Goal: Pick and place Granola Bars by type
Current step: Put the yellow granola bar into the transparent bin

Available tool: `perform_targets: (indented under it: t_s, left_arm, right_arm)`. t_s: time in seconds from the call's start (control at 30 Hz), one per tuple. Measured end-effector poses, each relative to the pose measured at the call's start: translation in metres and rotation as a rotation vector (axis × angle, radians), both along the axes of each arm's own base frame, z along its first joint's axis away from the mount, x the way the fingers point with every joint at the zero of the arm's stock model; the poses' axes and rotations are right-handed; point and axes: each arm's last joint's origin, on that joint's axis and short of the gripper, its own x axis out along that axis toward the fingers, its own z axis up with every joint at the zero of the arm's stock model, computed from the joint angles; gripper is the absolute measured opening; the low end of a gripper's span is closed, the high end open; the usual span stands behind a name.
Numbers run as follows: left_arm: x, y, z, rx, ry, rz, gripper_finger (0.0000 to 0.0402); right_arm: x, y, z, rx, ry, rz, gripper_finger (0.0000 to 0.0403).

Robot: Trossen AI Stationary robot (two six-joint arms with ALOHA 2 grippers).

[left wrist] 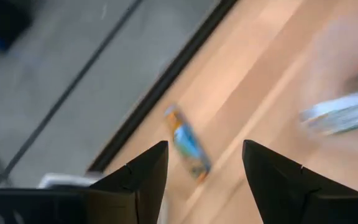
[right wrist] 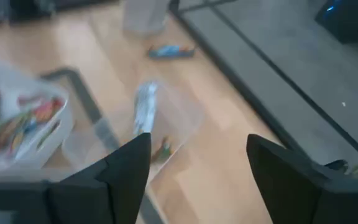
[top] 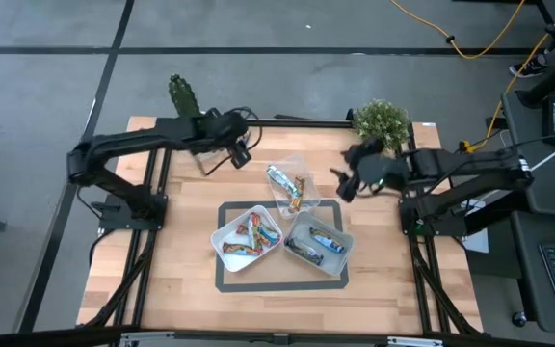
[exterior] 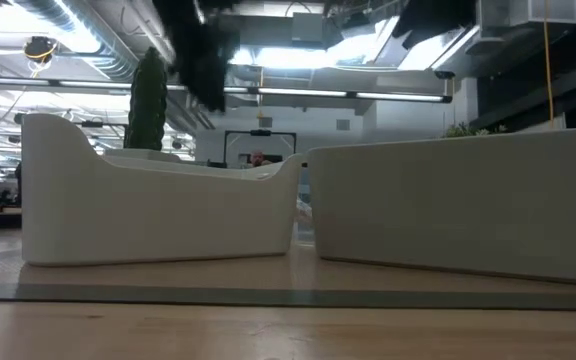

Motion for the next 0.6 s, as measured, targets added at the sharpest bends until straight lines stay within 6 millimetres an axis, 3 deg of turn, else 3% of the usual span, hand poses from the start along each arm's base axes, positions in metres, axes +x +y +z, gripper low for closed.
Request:
perform_targets:
  t_s: [0.27,0.6]
  left_arm:
    - [0.010,0.065,-0.085,-0.219,0.192,0.137,0.0199]
    - [0.026,0.091,-0.130,-0.315,0.187,0.078,0.0200]
  right_arm:
    - [-0.009,-0.028,0.022,-0.134,-0.055,0.074,0.0265]
    - [-0.008,-0.056,0.021,-0.126,-0.012,0.166,0.0265]
